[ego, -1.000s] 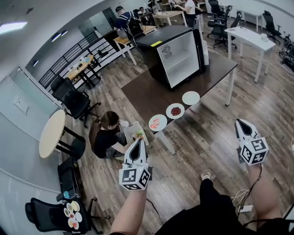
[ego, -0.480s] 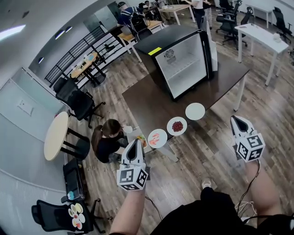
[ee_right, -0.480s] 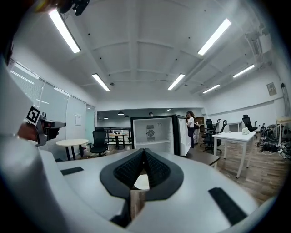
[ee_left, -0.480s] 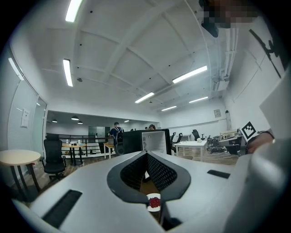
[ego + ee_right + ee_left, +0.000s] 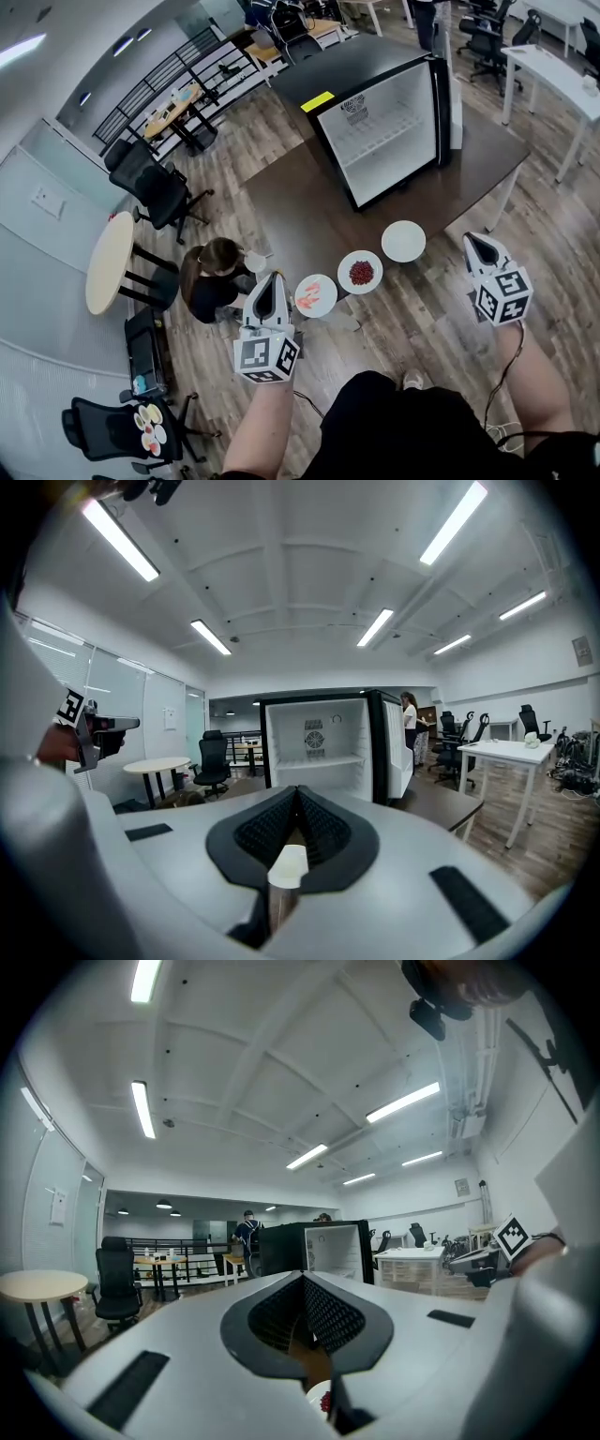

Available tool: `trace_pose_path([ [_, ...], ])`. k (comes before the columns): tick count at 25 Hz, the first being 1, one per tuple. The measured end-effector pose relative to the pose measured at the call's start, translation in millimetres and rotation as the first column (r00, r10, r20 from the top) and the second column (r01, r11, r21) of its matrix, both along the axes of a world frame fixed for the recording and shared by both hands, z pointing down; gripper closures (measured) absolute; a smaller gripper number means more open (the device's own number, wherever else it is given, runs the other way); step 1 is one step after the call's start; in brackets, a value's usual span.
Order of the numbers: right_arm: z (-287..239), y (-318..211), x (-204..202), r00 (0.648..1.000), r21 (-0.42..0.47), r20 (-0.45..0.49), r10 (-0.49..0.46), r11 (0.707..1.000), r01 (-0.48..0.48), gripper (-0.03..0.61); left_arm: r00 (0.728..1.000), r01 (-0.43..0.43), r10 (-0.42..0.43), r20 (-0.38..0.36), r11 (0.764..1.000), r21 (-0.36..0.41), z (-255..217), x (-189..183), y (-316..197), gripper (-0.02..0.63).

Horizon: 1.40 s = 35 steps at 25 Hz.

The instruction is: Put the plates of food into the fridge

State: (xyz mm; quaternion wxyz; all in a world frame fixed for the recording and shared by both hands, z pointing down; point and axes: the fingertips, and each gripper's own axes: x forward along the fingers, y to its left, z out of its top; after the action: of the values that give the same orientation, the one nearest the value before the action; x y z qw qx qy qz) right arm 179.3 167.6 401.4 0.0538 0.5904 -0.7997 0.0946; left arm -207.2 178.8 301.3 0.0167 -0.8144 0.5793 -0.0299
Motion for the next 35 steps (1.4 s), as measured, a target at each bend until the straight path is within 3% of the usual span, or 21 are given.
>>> trace_pose_path([
  [11,31.6,-72.9,-6.8,1.000,-0.069,0.014,0.015,0.997,-0.014,0.574,1.000,-0.028,0.028,0.000,0.999,0.017,6.0,8.0,-100.0,0.609],
  [16,62.9,-93.9,-9.1,0.998,-0.142,0.043,0.048,0.989,-0.042,0.574,0.997,-0.068,0.068,-0.023,0.998,0.009,23.8,18.5,-149.9,0.611],
  [31,174.0,-127.4,-21.5,0.990,-0.353,0.049,0.133,0.930,-0.107,0.571,0.979,-0.201,0.202,0.005,0.974,-0.104,100.1,60.5,-236.9,0.610],
  [32,181.9,-127.7,-22.9,0.988,-0.366,0.063,0.139,0.924,-0.107,0.568,0.979,-0.203,0.205,0.006,0.972,-0.114,104.6,62.1,-240.1,0.610],
  [35,210.0,-127.5,-29.6,0.980,-0.427,0.126,0.153,0.900,-0.085,0.471,0.977,-0.210,0.213,0.008,0.968,-0.137,116.6,65.4,-247.9,0.611],
])
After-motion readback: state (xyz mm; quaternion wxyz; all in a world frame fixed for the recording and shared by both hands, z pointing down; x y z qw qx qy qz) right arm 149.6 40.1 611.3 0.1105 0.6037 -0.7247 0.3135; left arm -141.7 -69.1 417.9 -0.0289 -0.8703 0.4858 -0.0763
